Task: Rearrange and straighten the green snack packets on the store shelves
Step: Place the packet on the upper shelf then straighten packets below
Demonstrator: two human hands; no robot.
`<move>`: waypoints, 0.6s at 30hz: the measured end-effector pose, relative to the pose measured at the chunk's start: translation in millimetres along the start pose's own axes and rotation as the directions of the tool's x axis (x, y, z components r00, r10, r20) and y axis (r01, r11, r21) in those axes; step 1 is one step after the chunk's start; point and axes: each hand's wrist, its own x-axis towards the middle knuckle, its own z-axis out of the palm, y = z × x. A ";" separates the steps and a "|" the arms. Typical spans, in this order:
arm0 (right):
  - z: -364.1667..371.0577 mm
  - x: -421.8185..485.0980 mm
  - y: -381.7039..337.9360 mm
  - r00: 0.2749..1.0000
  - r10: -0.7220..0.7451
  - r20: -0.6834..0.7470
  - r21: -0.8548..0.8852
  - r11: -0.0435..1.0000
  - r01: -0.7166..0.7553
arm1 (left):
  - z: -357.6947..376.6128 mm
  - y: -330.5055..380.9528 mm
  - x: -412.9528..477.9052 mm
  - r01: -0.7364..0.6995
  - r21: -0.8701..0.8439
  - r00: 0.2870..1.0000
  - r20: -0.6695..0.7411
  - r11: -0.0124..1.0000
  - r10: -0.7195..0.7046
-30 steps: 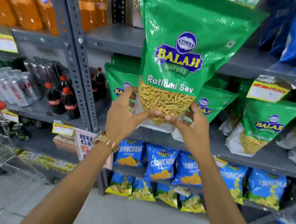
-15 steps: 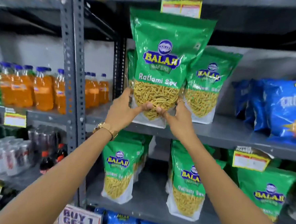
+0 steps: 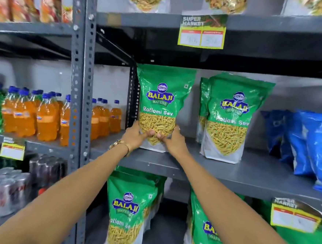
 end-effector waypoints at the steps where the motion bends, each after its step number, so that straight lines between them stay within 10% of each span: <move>1: 5.7 5.8 0.5 1.000 0.003 -0.001 -0.005 1.000 -0.003 | 0.9 -1.5 3.5 0.015 -0.010 1.000 0.006 1.000 -0.015; 18: 41.9 26.1 6.8 0.999 -0.038 -0.001 -0.056 0.998 0.037 | 0.1 -26.7 17.9 0.066 -0.199 0.996 -0.047 0.978 -0.077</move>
